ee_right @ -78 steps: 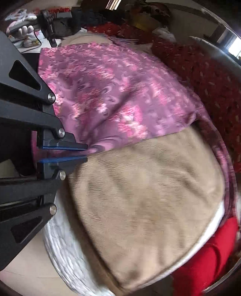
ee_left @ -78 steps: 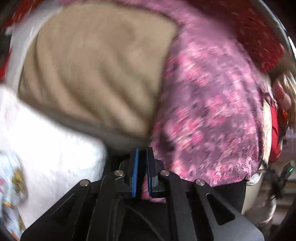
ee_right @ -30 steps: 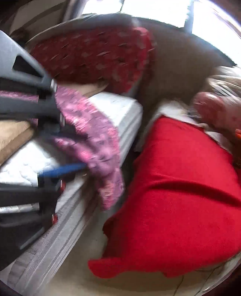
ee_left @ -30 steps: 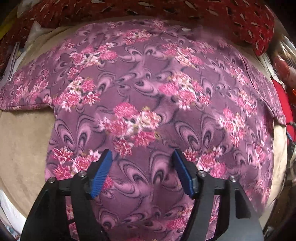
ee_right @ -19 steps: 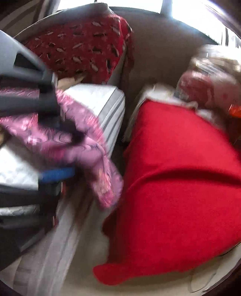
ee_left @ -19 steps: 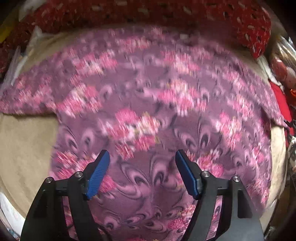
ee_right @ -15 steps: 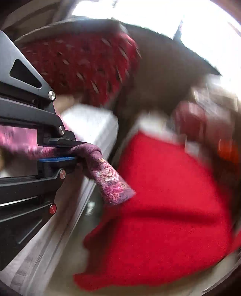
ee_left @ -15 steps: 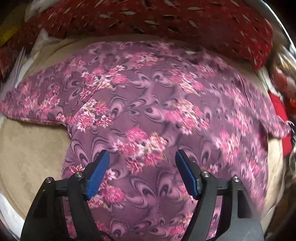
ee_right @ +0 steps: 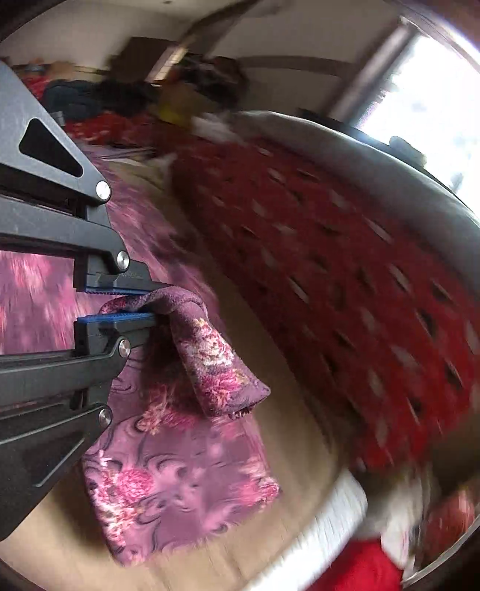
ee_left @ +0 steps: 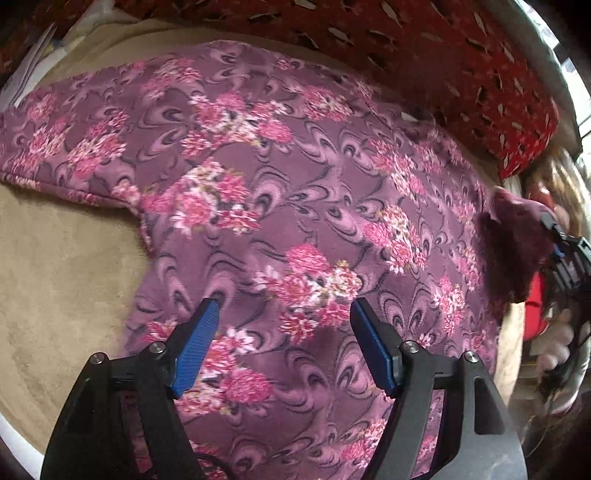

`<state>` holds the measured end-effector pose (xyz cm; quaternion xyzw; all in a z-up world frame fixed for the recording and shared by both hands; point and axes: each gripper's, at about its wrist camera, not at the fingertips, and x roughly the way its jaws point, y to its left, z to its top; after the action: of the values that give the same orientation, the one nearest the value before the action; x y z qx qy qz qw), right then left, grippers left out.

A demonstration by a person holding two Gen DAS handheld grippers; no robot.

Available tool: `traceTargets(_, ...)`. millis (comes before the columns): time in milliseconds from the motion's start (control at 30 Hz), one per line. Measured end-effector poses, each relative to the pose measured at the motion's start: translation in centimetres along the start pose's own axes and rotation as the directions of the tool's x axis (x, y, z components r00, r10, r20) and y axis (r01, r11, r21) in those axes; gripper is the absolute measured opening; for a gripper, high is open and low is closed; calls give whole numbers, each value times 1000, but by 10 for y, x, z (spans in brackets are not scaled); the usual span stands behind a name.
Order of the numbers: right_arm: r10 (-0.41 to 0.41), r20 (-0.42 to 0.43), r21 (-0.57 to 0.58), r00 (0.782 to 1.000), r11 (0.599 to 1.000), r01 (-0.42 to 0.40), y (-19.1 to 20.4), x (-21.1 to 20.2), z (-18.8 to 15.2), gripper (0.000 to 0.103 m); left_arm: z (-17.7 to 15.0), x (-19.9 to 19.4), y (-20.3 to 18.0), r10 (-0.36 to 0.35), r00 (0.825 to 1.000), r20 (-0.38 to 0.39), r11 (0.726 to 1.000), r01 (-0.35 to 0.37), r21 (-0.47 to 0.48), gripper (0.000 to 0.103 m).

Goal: Fold small clothes

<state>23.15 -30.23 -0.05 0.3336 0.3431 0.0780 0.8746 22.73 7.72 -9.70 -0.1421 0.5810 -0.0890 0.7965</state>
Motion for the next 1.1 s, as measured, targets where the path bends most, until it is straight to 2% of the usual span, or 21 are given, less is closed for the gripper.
traceTargets(167,21,-110,-116,994,993,-34,73,52,-39,7,1,-17,31,-17,1000,23,1000,17,-21,73)
traceTargets(267,25,-154,-174,988,983,-52,105,71,-61,8,1,-27,44,-33,999,32,999,34,-21,73)
traceTargets(400,22,-242,-206,970,976,-74,136,110,-96,14,-5,-37,53,-27,999,46,1000,26,6,73)
traceTargets(500,-53,-336,-232,940,972,-29,139,141,-127,27,-4,-37,46,-35,998,51,999,33,25,73)
traceTargets(567,-73,-410,-216,909,976,-18,131,151,-145,28,-2,-34,38,-36,998,47,999,34,40,73)
traceTargets(600,-56,-424,-194,904,980,-31,127,148,-151,28,-3,-33,33,-40,998,46,998,38,53,73)
traceTargets(733,23,-423,-146,906,985,-93,114,113,-147,34,0,-16,3,-38,999,15,994,36,103,73)
traceTargets(900,43,-341,-72,939,995,-72,69,60,-124,35,22,13,-32,41,999,2,988,-41,149,73)
traceTargets(967,50,-308,-12,950,998,-57,43,40,-117,36,33,28,-34,68,998,-18,992,-65,107,73)
traceTargets(1033,57,-271,39,961,998,-48,19,21,-109,36,41,31,-34,53,999,0,998,-53,45,74)
traceTargets(1067,57,-249,59,967,997,-44,9,13,-106,36,43,29,-34,46,999,11,999,-46,28,70)
traceTargets(1100,53,-224,76,973,996,-37,0,5,-102,36,47,24,-35,28,999,38,1000,-29,4,61)
